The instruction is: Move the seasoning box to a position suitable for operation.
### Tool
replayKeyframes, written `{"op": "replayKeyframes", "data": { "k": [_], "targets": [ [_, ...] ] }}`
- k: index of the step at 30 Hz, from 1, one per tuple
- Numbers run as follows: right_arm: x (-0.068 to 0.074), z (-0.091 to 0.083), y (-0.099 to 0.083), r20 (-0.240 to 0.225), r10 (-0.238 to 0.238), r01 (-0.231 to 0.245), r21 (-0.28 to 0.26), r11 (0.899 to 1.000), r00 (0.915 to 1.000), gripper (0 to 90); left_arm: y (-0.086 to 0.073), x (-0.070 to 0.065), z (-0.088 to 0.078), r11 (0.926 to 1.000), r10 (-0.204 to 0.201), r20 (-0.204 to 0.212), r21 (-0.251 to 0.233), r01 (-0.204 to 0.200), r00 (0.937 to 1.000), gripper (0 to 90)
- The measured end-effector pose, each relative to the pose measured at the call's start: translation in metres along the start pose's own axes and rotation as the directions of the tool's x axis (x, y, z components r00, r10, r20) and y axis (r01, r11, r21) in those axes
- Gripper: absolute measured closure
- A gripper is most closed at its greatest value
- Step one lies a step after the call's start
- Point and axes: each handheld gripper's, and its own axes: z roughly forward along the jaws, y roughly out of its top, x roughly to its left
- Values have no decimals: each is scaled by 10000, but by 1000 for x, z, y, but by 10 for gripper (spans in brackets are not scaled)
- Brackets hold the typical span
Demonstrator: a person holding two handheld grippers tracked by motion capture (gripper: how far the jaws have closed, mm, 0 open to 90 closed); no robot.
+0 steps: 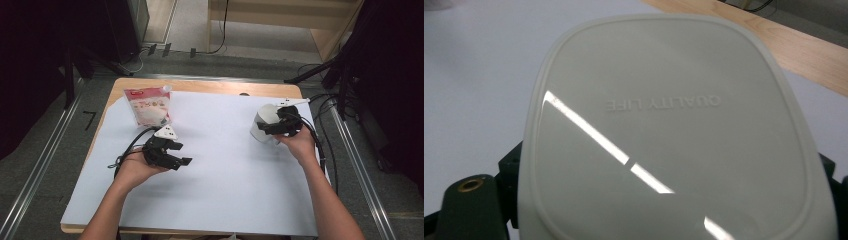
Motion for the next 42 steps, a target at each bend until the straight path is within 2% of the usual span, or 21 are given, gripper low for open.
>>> {"op": "replayKeyframes", "data": {
  "k": [4, 6, 13, 18, 20, 21, 28, 34, 35, 37, 38, 40, 42],
  "targets": [
    [3, -4, 0, -37, -6, 6, 55, 10000, 10000, 156, 1, 0, 1, 10000, 57, -15, 10, -57, 10000, 360],
    [5, -8, 1, -49, -153, 153, -14, 9999, 9999, 156, 2, 0, 1, 10000, 99, -20, 11, -99, 9999, 359],
    [19, -20, 4, -237, -435, 430, -228, 9988, 9988, 156, 5, 1, 4, 9999, 142, 42, -45, -142, 9999, 357],
    [37, -27, 6, -487, -628, 612, -332, 9976, 9968, 156, 7, 2, 6, 10000, 70, -24, 25, -70, 10000, 351],
    [40, -28, 7, -547, -692, 674, -338, 9971, 9961, 156, 7, 3, 6, 10000, 94, -3, 28, -94, 10000, 351],
    [46, -29, 7, -654, -822, 800, -357, 9962, 9945, 156, 8, 3, 6, 10000, 96, 30, -22, -96, 9999, 351],
    [63, -27, 9, -1045, -926, 910, -201, 9956, 9902, 156, 9, 3, 5, 9999, 110, 104, -78, -109, 9999, 351],
    [81, -24, 10, -1375, -1315, 1304, -171, 9913, 9817, 156, 9, 3, 4, 9998, 21, 107, -191, -19, 9999, 351],
    [89, -22, 11, -1506, -1496, 1489, -156, 9887, 9772, 157, 9, 3, 4, 9998, 21, 82, -175, -20, 10000, 351],
    [96, -20, 11, -1657, -1681, 1680, -148, 9857, 9717, 156, 9, 4, 4, 9999, 38, 68, -143, -37, 10000, 351],
    [96, -20, 11, -1657, -1681, 1680, -148, 9857, 9717, 156, 9, 4, 4, 9999, 40, 73, -152, -39, 10000, 351],
    [107, -17, 11, -1863, -1842, 1846, -150, 9827, 9651, 157, 9, 3, 4, 9998, 31, 121, -188, -29, 9999, 351],
    [111, -16, 12, -1926, -1872, 1886, -112, 9820, 9633, 157, 9, 3, 4, 9998, 33, 116, -187, -31, 9999, 351]
  ]
}}
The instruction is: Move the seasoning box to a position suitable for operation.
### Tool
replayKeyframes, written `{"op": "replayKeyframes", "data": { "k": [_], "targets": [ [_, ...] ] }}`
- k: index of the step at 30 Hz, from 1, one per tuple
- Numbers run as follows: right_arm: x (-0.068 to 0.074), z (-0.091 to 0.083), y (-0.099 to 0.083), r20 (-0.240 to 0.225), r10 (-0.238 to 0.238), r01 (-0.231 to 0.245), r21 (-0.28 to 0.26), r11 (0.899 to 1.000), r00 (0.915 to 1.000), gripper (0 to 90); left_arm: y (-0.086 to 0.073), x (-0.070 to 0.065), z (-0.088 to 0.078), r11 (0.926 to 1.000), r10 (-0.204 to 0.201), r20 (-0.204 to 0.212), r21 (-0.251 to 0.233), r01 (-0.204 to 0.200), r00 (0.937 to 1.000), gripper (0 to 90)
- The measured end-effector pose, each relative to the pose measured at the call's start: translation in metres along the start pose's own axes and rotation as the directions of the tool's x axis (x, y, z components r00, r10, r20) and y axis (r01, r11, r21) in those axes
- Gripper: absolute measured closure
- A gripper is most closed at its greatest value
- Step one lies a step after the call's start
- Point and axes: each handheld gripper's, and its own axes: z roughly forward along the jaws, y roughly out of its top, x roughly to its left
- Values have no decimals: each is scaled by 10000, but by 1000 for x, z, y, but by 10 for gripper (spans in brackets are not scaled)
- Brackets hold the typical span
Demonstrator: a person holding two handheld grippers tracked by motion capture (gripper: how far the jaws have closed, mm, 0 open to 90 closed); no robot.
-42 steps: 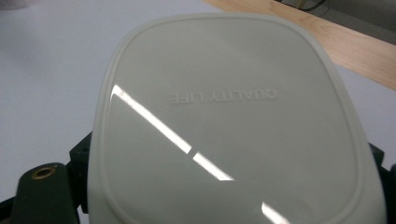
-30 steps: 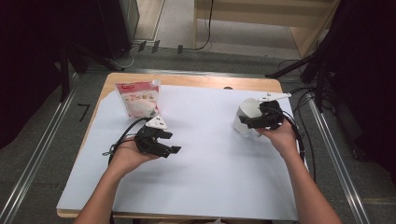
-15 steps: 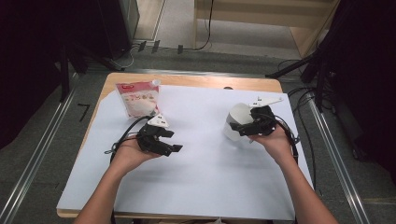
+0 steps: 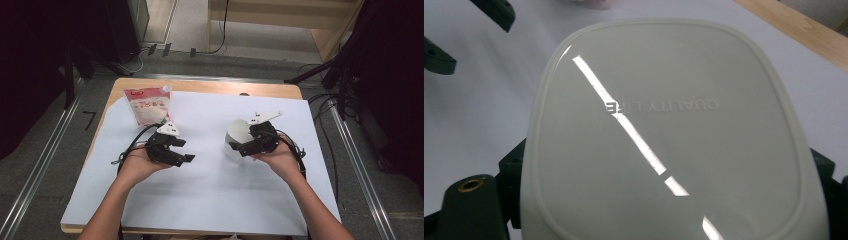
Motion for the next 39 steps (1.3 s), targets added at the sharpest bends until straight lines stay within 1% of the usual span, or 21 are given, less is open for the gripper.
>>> {"op": "replayKeyframes", "data": {
  "k": [1, 2, 3, 4, 5, 6, 7, 9, 12, 15, 16, 20, 24, 29, 31, 33, 34, 36, 39],
  "targets": [
    [3, 2, 1, -58, -140, 140, 15, 9999, 9999, 157, 0, 0, 0, 10000, -9, -14, 45, 9, 10000, 351],
    [6, 4, 1, -126, -142, 143, 40, 9999, 9998, 157, 0, 0, 0, 10000, -7, -10, 44, 7, 10000, 351],
    [9, 6, 2, -191, -306, 307, 66, 9995, 9994, 156, 0, 0, 0, 10000, 4, -17, 27, -4, 10000, 351],
    [12, 8, 2, -269, -370, 373, 91, 9993, 9990, 157, 0, 0, 0, 10000, -1, 15, 23, 1, 10000, 351],
    [18, 11, 3, -363, -473, 479, 152, 9987, 9982, 156, 0, 0, 0, 10000, 2, 19, -7, -2, 10000, 351],
    [18, 11, 3, -363, -473, 479, 152, 9987, 9982, 156, 0, 0, 0, 10000, 2, 19, -7, -2, 10000, 351],
    [24, 15, 5, -458, -704, 714, 225, 9972, 9965, 157, 0, 0, 0, 10000, 0, 0, 43, 0, 10000, 351],
    [25, 17, 5, -479, -731, 744, 258, 9969, 9962, 157, 0, 0, 1, 10000, 37, 10, 28, -37, 10000, 351],
    [31, 22, 5, -560, -863, 881, 314, 9956, 9947, 157, 0, 0, 1, 10000, 65, -50, 32, -64, 10000, 351],
    [38, 27, 5, -728, -887, 915, 356, 9952, 9934, 157, 0, 0, 0, 10000, 55, 4, 54, -55, 10000, 351],
    [38, 27, 5, -728, -887, 915, 356, 9952, 9934, 157, 0, 0, 0, 10000, 55, 4, 54, -55, 10000, 351],
    [49, 32, 5, -871, -1029, 1068, 403, 9935, 9909, 157, 0, 0, 0, 10000, 42, -1, 28, -42, 10000, 351],
    [52, 35, 5, -826, -1127, 1154, 284, 9929, 9902, 157, 0, 0, 0, 10000, 39, 4, 16, -39, 10000, 351],
    [51, 35, 2, -882, -932, 945, 106, 9955, 9917, 156, 0, 1, 1, 10000, 68, 7, 70, -68, 10000, 351],
    [52, 35, 0, -845, -951, 953, -7, 9954, 9919, 155, 0, 0, 1, 10000, 71, 12, 4, -71, 10000, 349],
    [51, 35, 0, -870, -886, 885, -45, 9961, 9923, 154, 0, 0, 1, 10000, 70, 10, 44, -70, 10000, 350],
    [51, 35, 0, -870, -886, 885, -45, 9961, 9923, 154, 0, 0, 1, 10000, 41, 11, -43, -41, 10000, 350],
    [51, 35, 0, -848, -855, 854, -47, 9963, 9927, 152, 0, 1, 1, 10000, 64, 26, 55, -64, 10000, 349],
    [51, 35, 0, -927, -821, 828, 36, 9966, 9923, 139, 0, 1, 1, 10000, 54, 44, 33, -55, 10000, 349]
  ]
}}
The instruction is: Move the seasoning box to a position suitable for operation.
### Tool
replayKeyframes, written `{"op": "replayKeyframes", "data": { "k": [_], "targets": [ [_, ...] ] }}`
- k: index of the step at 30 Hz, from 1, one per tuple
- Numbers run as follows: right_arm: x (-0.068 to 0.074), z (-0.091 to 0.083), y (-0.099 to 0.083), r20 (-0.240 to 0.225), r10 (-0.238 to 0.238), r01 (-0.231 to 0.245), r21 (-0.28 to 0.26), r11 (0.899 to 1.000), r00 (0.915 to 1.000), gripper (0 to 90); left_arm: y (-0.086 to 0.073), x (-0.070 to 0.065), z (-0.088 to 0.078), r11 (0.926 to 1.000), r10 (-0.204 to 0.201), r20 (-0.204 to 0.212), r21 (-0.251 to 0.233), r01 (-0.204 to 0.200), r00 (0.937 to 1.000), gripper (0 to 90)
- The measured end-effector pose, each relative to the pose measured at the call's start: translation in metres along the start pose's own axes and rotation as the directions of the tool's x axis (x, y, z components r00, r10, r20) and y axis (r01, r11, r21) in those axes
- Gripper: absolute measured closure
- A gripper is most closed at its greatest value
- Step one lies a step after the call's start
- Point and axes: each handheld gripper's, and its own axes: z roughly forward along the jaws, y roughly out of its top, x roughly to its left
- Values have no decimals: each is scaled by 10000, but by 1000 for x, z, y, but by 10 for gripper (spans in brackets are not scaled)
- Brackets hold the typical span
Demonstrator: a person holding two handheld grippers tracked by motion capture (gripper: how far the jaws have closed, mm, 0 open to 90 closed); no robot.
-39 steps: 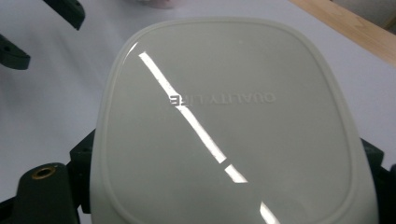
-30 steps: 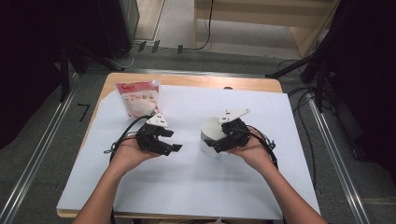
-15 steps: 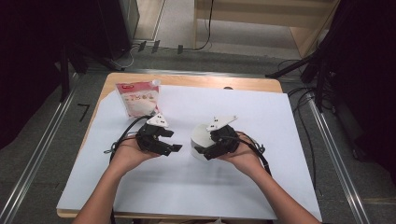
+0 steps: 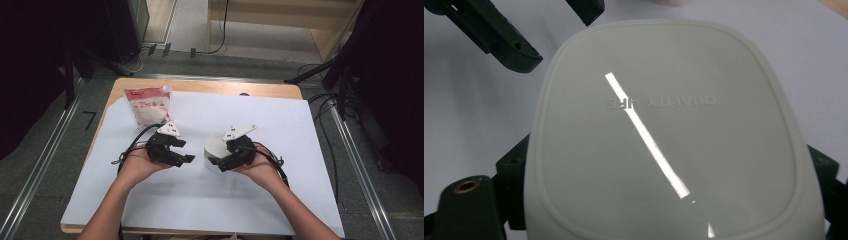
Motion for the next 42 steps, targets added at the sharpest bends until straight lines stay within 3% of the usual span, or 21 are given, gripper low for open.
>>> {"op": "replayKeyframes", "data": {
  "k": [3, 4, 10, 15, 17, 20, 22, 26, 30, 34, 38, 39, 40, 41, 42],
  "targets": [
    [-4, -5, 2, -318, 325, -335, -292, 9990, 9990, 130, 0, 0, 0, 10000, 3, -5, -6, -3, 10000, 349],
    [-7, -10, 3, -539, 682, -702, -368, 9969, 9962, 124, 0, 0, 0, 10000, 11, -1, 5, -11, 10000, 349],
    [-6, -24, 8, -525, 741, -759, -327, 9966, 9959, 121, 0, 0, 0, 10000, -71, -3, -41, 71, 10000, 349],
    [-5, -44, 14, -514, 803, -835, -623, 9946, 9954, 122, -1, 1, -2, 10000, 12, 5, -79, -12, 10000, 353],
    [-4, -54, 15, -573, 776, -817, -735, 9939, 9953, 122, 0, 1, -3, 9999, -72, 213, -129, 75, 9997, 410],
    [-1, -64, 14, -445, 749, -784, -839, 9934, 9962, 123, 1, -1, -5, 9992, 70, 347, -383, -57, 9994, 418],
    [2, -71, 12, -268, 823, -843, -846, 9928, 9962, 136, 2, -2, -6, 9990, 97, 349, -443, -82, 9993, 418],
    [10, -83, -5, -168, 766, -777, -831, 9935, 9969, 136, 3, -3, -2, 9996, 269, 463, 1, -269, 9986, 388],
    [11, -90, -18, -64, 1001, -1003, -742, 9922, 9950, 139, 8, -4, 0, 9998, 193, 648, -37, -191, 9977, 402],
    [11, -94, -26, 12, 1171, -1167, -689, 9908, 9931, 146, 18, -2, -1, 9990, 456, 772, -76, -452, 9960, 390],
    [12, -98, -36, 95, 1348, -1337, -766, 9880, 9908, 239, 31, 2, -3, 9966, 819, 1054, -172, -805, 9911, 375],
    [13, -99, -41, 130, 1411, -1396, -818, 9868, 9899, 314, 34, 2, -3, 9964, 836, 1119, -206, -818, 9902, 361],
    [13, -99, -41, 130, 1411, -1396, -818, 9868, 9899, 314, 36, 3, -2, 9953, 956, 1157, -263, -931, 9887, 361],
    [15, -97, -47, 103, 1367, -1357, -678, 9884, 9906, 390, 37, 2, -3, 9894, 1371, 1012, -617, -1313, 9854, 356],
    [16, -96, -48, 115, 1342, -1334, -567, 9894, 9909, 419, 36, 2, -2, 9889, 1376, 1070, -709, -1305, 9847, 355]
  ]
}}
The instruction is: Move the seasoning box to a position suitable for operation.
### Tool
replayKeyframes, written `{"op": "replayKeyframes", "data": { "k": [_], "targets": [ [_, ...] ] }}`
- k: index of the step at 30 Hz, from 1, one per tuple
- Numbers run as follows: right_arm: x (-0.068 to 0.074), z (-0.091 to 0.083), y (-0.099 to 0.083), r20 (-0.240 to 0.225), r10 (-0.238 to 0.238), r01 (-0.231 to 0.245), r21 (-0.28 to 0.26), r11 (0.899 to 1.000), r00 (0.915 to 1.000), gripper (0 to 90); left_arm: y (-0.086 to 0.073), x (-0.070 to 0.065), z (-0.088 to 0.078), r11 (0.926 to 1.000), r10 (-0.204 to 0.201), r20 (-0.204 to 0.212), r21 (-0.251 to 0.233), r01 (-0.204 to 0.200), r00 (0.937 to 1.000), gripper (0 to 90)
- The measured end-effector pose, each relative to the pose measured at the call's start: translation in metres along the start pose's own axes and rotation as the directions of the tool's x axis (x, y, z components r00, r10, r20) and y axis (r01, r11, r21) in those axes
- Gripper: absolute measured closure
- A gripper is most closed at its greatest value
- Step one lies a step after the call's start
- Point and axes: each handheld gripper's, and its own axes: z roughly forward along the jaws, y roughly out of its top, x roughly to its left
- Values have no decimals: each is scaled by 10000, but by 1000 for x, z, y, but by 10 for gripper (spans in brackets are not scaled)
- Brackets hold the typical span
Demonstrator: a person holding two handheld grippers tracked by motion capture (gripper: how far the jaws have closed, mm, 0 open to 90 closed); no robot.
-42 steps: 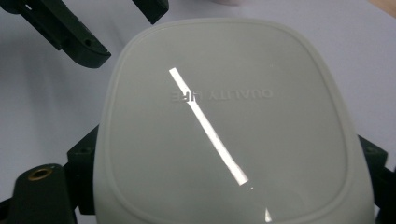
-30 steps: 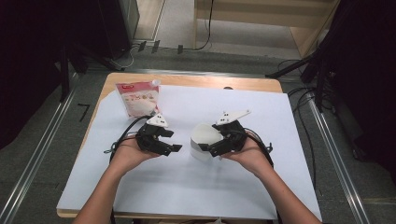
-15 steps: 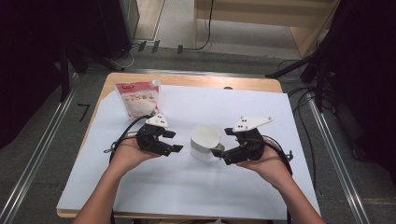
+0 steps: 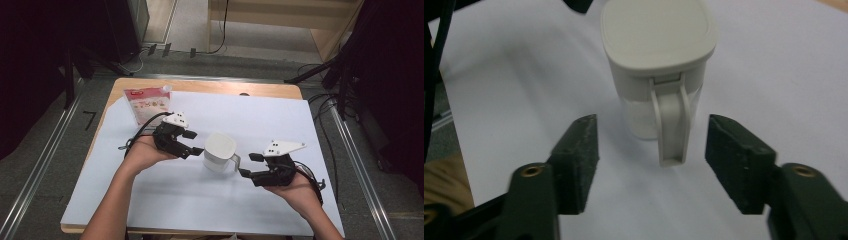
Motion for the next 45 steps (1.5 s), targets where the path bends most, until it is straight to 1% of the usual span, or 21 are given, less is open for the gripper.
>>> {"op": "replayKeyframes", "data": {
  "k": [1, 2, 3, 4, 5, 6, 8, 9, 10, 11, 13, 15, 16, 20, 25, 30, 34, 37, 42, 43, 45],
  "targets": [
    [0, 0, 0, 0, 0, 0, 0, 10000, 10000, 419, 0, 0, 0, 10000, 0, 0, 0, 0, 10000, 346],
    [1, 4, -3, -7, -176, 176, 156, 9997, 9998, 522, -1, 1, 1, 10000, -77, 121, -54, 77, 9999, 343],
    [1, 4, -3, -7, -176, 176, 156, 9997, 9998, 522, -2, 2, 2, 9998, -179, 195, 10, 179, 9996, 343],
    [1, 7, -5, -58, -73, 74, 227, 9997, 10000, 627, -3, 2, 3, 9996, -245, 200, 162, 242, 9995, 331],
    [1, 7, -5, -58, -73, 74, 227, 9997, 10000, 627, -4, 3, 4, 9993, -285, 170, 244, 281, 9994, 331],
    [3, 12, -8, -176, 67, -64, 195, 9998, 9998, 681, -7, 3, 5, 9990, -330, 235, 298, 323, 9992, 329],
    [4, 15, -9, -181, 7, -2, 264, 9997, 9998, 701, -8, 5, 5, 9990, -295, 251, 334, 287, 9992, 328],
    [6, 18, -10, -87, -97, 100, 342, 9994, 9999, 721, -9, 5, 5, 9987, -334, 261, 399, 324, 9991, 324],
    [7, 25, -11, -128, -286, 292, 458, 9985, 9995, 770, -10, 6, 6, 9984, -385, 229, 413, 375, 9990, 321],
    [7, 25, -11, -128, -286, 292, 458, 9985, 9995, 770, -10, 6, 6, 9984, -385, 229, 413, 375, 9990, 319],
    [8, 32, -12, -160, -441, 449, 538, 9975, 9989, 819, -10, 7, 7, 9982, -448, 243, 418, 437, 9987, 316],
    [9, 35, -12, -247, -300, 313, 543, 9980, 9992, 859, -10, 6, 8, 9986, -312, 190, 432, 304, 9993, 314],
    [8, 38, -11, -308, -285, 303, 601, 9977, 9991, 900, -10, 5, 8, 9985, -326, 223, 445, 316, 9992, 309],
    [6, 41, -11, -262, -285, 299, 567, 9979, 9993, 900, -11, 5, 10, 9985, -318, 133, 448, 312, 9994, 308],
    [1, 45, -12, -294, -74, 91, 596, 9982, 9995, 900, -12, 4, 12, 9988, -287, 116, 411, 282, 9995, 308],
    [-2, 49, -13, -331, 24, 0, 720, 9974, 9995, 900, -11, 4, 12, 9985, -298, 185, 464, 289, 9994, 305],
    [-3, 50, -13, -367, -30, 56, 718, 9974, 9993, 900, -12, 4, 11, 9987, -388, 130, 337, 384, 9992, 303],
    [-5, 49, -13, -324, -29, 53, 736, 9973, 9995, 900, -12, 4, 11, 9989, -351, 151, 317, 346, 9993, 300],
    [-11, 47, -13, -331, 283, -258, 711, 9971, 9991, 900, -11, 3, 12, 9987, -414, 120, 313, 410, 9991, 296],
    [-12, 48, -13, -292, 255, -234, 678, 9974, 9992, 900, -11, 3, 12, 9987, -391, 158, 334, 386, 9991, 292],
    [-13, 47, -13, -269, 246, -227, 690, 9974, 9993, 900, -11, 2, 13, 9982, -537, 130, 291, 533, 9985, 289]
  ]
}}
